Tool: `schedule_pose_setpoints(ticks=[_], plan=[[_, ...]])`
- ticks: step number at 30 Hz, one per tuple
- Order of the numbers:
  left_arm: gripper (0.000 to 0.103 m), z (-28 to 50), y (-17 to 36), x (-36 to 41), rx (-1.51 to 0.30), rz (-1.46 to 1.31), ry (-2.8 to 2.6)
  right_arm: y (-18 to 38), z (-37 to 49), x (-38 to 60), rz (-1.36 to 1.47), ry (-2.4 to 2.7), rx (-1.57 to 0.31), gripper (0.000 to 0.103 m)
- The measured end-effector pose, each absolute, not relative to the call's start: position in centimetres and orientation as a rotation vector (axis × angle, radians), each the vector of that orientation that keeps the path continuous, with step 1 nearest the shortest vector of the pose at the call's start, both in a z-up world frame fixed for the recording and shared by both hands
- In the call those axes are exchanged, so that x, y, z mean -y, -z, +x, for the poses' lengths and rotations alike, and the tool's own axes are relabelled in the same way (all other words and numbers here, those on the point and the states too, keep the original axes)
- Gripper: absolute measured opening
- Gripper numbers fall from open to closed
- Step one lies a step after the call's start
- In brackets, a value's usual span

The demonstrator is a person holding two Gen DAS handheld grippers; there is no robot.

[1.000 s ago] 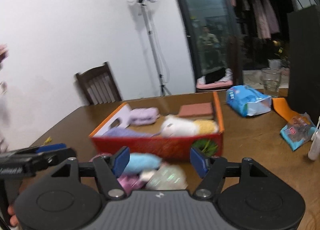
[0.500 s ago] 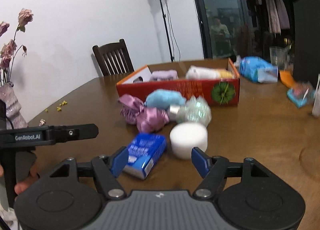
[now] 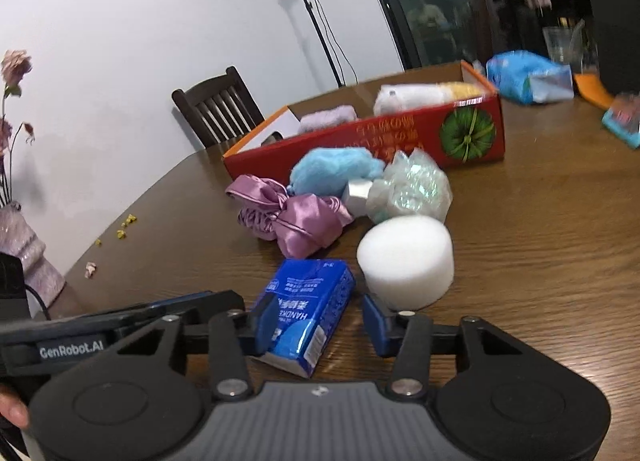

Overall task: Organize soft objects
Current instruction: 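Close both grippers on the blue handkerchief pack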

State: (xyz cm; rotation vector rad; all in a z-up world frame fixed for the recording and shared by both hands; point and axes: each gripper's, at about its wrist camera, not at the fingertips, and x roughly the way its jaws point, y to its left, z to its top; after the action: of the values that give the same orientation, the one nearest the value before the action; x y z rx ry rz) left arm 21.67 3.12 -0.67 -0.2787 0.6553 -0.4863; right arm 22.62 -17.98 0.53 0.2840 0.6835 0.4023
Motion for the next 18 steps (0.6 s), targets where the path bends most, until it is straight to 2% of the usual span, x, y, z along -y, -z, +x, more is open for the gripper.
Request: schedule_pose_setpoints(ticks=[2, 5, 8, 9, 10, 14, 18], plan=[[0.061, 21.3, 0.9, -3.0, -0.657, -0.243, 0.517, -0.5, 23.2, 17.8, 0.278, -0.403, -0.673, 0.042], [0.067, 20.7, 1.2, -2.2, -0.669, -0.211, 0.55, -1.0, 24.6, 17.4, 0.239, -0.393, -0.66, 0.04], [0.067, 20.4, 1.1, -1.3, -0.652, -0.159, 0.536, -1.3, 26.4, 16.9, 0.197, -0.384, -0.651, 0.04], [0.061, 20.5, 1.2, -1.2, -0.658, -0.151, 0.53, -1.3, 27.2, 16.6, 0.18, -0.396, -0.659, 0.04], [0.052, 20.6, 1.2, -1.3, -0.666, -0.153, 0.52, -1.2, 27.8, 16.1, 0.16, -0.407, -0.67, 0.039], [0.047, 20.7, 1.2, -3.1, -0.653, -0.194, 0.446, -0.9, 28.7, 15.2, 0.113, -0.433, -0.705, 0.036], [0.044, 20.3, 1.3, -5.9, -0.635, -0.297, 0.332, -0.6, 26.8, 17.0, 0.207, -0.502, -0.753, 0.032]])
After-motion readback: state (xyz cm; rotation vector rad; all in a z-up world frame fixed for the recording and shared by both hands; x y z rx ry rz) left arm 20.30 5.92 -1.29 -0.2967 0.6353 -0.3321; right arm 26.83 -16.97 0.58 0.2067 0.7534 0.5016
